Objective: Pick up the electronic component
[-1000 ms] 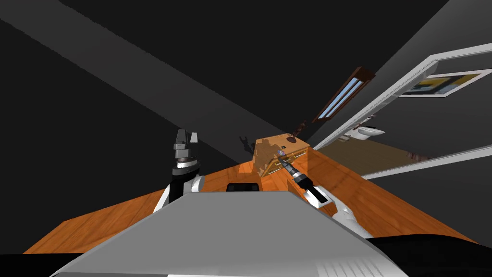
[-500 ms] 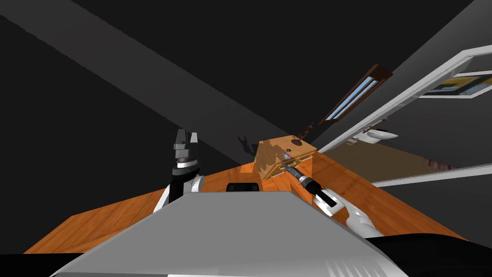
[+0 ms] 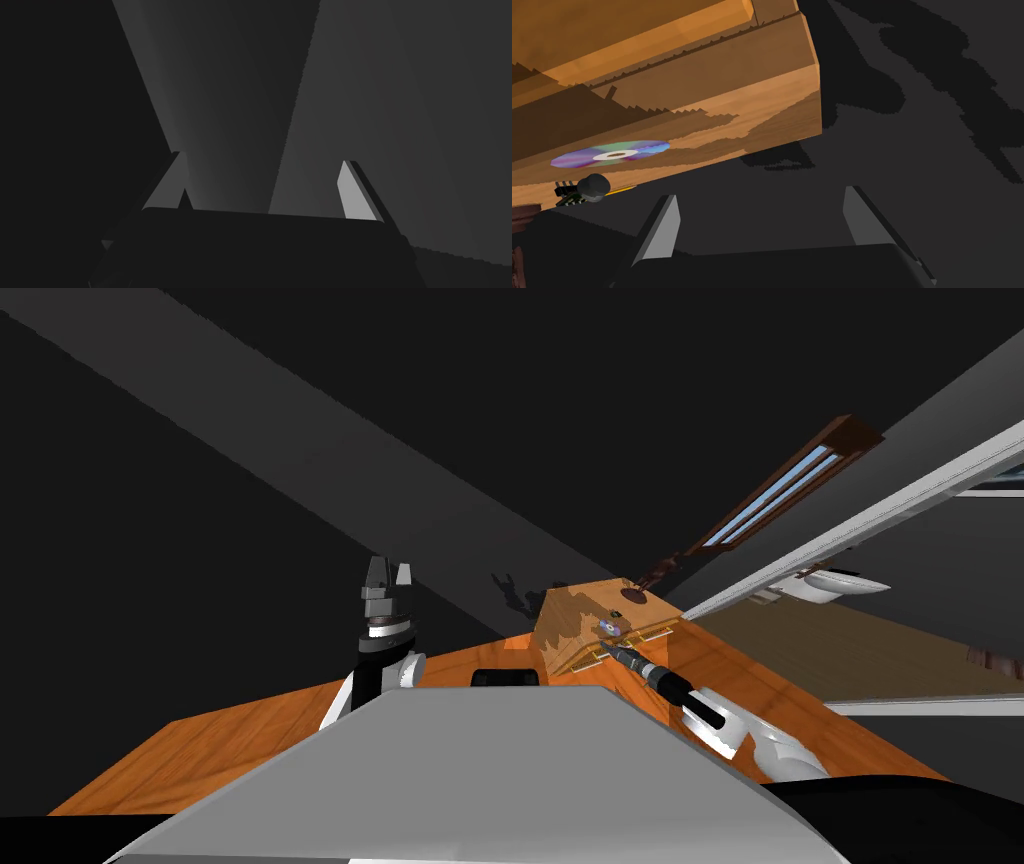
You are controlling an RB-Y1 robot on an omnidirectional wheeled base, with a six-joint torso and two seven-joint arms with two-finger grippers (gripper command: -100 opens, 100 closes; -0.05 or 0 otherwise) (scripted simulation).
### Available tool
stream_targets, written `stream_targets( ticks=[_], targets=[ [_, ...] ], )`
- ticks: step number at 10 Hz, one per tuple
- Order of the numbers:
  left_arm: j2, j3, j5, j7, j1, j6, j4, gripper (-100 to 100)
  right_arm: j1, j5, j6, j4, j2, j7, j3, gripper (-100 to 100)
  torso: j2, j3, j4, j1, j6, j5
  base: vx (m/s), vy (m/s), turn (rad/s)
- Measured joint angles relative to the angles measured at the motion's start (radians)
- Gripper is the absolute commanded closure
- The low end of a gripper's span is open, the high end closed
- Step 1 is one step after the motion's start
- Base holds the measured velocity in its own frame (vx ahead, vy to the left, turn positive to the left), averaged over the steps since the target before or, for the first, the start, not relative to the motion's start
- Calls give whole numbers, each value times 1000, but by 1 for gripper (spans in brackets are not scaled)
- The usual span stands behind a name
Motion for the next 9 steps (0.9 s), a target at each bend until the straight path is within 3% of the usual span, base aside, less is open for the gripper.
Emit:
stream_targets(
  ticks=[2, 4, 7, 8, 9],
  targets=[
    [0, 0, 0, 0, 0, 0, 0, 0, 17, 15, 25, 45, -58, 15, 24, -100, 1, 1, 0, -2, 0, 0, 162, -36, 85],
    [0, 0, 0, 0, 0, 0, 0, 0, 5, 30, 30, 107, -89, 26, 52, -100, 3, 2, 1, 0, 0, 0, 139, -13, 101],
    [0, 0, 0, 0, 0, 0, 0, 0, -5, 64, 60, 211, -157, 56, 117, -100, -5, -3, -1, -3, 0, -1, 245, -65, 119],
    [0, 0, 0, 0, 0, 0, 0, 0, 19, 71, 90, 202, -173, 73, 124, -100, -4, -2, -1, -4, 0, -1, 133, -66, 24],
    [0, 0, 0, 0, 0, 0, 0, 0, 5, 78, 89, 236, -182, 78, 140, -100, 1, 0, 0, -3, 0, -1, 103, -51, 47]
  ],
)
